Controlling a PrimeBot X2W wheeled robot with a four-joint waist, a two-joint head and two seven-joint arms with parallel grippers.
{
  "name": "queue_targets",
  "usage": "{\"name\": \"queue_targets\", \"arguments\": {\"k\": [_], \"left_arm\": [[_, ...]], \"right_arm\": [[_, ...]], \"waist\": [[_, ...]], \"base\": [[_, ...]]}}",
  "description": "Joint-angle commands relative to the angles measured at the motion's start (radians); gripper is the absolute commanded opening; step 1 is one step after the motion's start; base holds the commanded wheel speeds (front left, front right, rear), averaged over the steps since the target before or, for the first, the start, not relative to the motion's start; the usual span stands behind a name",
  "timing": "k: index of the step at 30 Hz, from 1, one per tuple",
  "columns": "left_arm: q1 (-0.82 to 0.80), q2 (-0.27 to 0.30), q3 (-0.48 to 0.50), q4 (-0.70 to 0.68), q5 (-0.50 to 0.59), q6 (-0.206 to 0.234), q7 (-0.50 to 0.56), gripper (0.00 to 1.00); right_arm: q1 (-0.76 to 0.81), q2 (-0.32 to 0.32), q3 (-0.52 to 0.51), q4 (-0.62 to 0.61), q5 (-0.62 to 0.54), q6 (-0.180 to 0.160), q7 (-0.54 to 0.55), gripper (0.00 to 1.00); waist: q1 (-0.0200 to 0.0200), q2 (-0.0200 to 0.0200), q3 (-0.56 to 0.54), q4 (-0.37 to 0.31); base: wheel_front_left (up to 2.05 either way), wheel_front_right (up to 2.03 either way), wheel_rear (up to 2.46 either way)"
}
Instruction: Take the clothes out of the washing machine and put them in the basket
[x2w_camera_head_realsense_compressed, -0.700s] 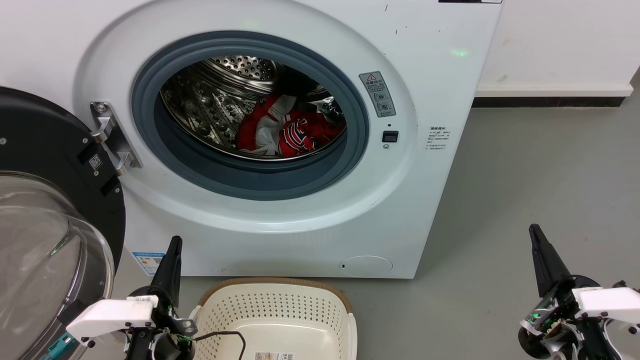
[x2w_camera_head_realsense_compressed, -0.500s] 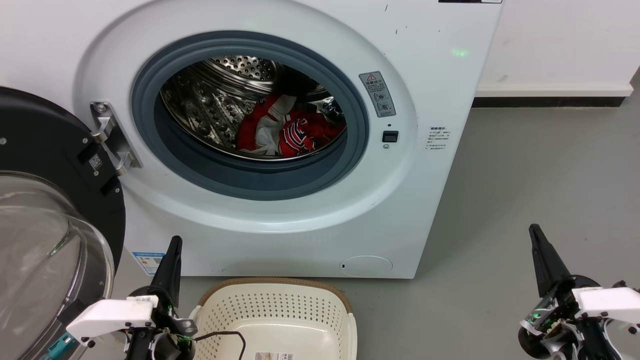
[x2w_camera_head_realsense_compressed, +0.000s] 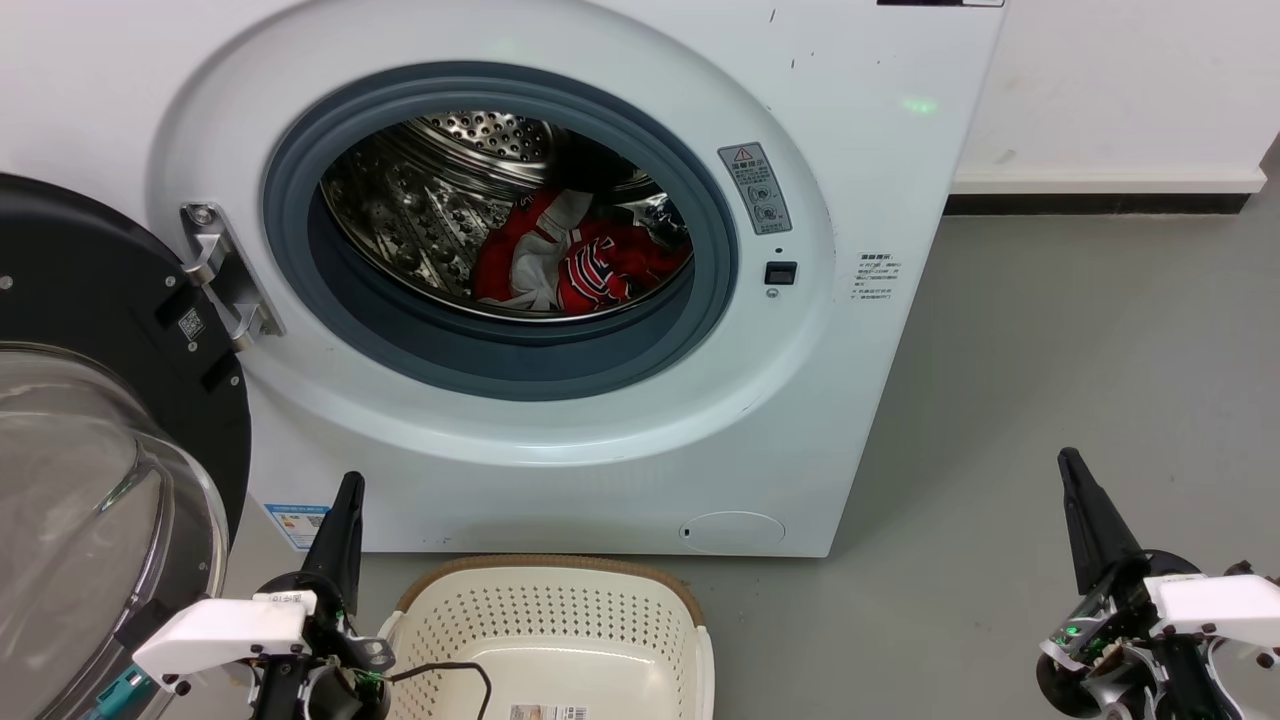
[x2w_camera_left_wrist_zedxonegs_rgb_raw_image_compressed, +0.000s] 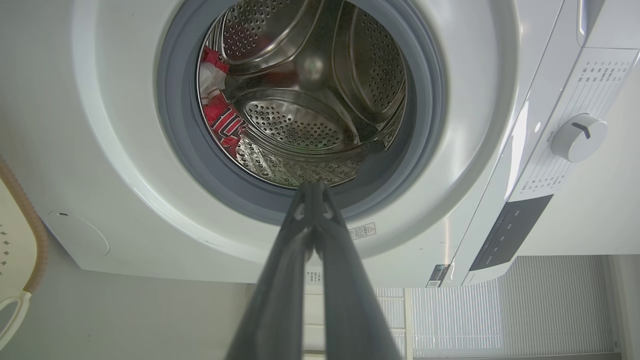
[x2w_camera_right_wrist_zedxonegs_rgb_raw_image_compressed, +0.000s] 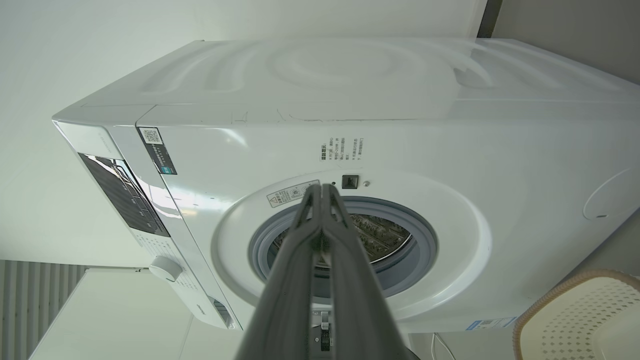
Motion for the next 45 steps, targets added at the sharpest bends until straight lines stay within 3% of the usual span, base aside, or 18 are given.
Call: {"name": "queue_targets", "arguments": {"k": [1,8,9,19,29,45], "left_arm": [[0.0,0.0,0.0,0.0,0.0,0.0,0.0,1.0],[0.026,-0.002,-0.005,0.008,0.016,0.0,-0.021,1.0],[0.03,-0.002,0.007,-0.005,0.075,0.002,-0.041,1.0],[0.046,-0.001,-0.003,-0.072,0.29,0.052,-0.088,1.0],[0.067,-0.001,-0.052,-0.122,0.539,0.104,-0.13,1.0],[0.097,-0.001,-0.083,-0.168,0.77,0.158,-0.185,1.0]], "right_arm": [[0.0,0.0,0.0,0.0,0.0,0.0,0.0,1.0],[0.027,0.001,0.007,0.017,-0.009,0.0,-0.02,1.0],[0.033,0.001,0.004,0.008,-0.066,0.0,-0.041,1.0],[0.053,0.001,0.012,-0.071,-0.344,0.0,-0.088,1.0],[0.078,0.0,0.033,-0.129,-0.571,0.0,-0.13,1.0],[0.114,0.0,0.052,-0.176,-0.828,0.0,-0.185,1.0]], "waist": [[0.0,0.0,0.0,0.0],[0.0,0.0,0.001,0.0],[0.0,0.0,0.001,0.0],[0.0,0.0,0.005,0.001],[0.0,0.0,0.006,0.002],[0.0,0.0,0.003,0.003]], "base": [[0.0,0.0,0.0],[0.0,0.0,0.0],[0.0,0.0,0.0],[0.0,0.0,0.0],[0.0,0.0,0.0],[0.0,0.0,0.0]]}}
